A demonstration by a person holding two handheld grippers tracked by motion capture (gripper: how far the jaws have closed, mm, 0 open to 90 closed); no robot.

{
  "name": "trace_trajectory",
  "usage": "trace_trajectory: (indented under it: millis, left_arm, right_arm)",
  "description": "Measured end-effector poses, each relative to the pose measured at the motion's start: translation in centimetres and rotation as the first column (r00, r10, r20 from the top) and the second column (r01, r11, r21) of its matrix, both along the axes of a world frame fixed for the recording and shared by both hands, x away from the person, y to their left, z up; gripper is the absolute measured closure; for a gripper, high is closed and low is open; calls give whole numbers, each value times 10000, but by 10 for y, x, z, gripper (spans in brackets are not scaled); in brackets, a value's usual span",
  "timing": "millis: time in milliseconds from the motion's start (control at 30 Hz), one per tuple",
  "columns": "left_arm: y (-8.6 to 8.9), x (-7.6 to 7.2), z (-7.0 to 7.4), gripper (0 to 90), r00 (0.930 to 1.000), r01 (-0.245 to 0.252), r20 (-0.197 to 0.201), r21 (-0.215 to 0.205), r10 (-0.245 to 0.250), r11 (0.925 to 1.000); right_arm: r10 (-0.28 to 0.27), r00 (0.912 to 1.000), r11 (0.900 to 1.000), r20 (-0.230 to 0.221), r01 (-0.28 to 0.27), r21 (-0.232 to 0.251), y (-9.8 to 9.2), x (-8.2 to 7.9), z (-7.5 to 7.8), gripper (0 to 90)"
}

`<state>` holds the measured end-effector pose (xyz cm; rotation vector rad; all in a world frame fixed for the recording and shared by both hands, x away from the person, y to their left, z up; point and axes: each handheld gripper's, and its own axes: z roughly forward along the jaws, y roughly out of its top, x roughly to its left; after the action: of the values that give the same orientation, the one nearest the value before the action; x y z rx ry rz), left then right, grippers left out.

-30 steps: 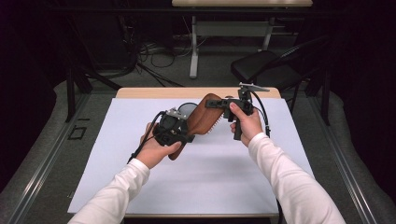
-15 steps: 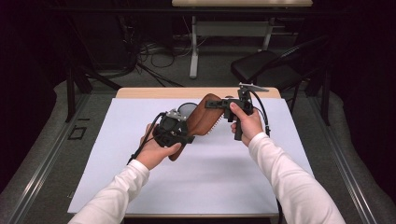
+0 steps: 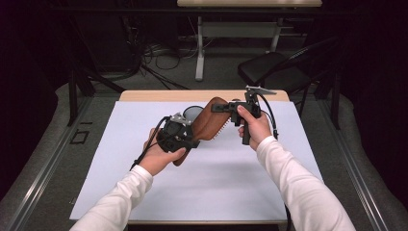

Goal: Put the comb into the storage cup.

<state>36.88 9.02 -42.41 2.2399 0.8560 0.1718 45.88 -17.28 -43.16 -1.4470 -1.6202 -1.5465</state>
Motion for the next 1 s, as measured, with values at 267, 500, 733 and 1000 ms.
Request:
trace_trajectory:
  millis: [267, 500, 733, 1000]
  left_arm:
    - [1, -1, -1, 714, 10000, -32, -23, -24, 32, 10000]
    - [5, 0, 0, 700, 9999, -89, -56, -90, 88, 9999]
    - [6, 0, 0, 697, 9999, -99, -49, -54, 99, 9999]
    - [10, -1, 2, 679, 9997, -222, -45, -136, 221, 9997]
  right_arm:
    - [25, 10000, 10000, -49, -25, -14, 0, 0, 0, 492]
    - [-83, 9998, 10000, -161, 82, -43, -4, 2, -2, 494]
    - [-78, 9998, 10000, -208, 77, -36, -4, 3, -3, 495]
    - [-66, 9996, 10000, -279, 65, -31, -3, 3, -3, 495]
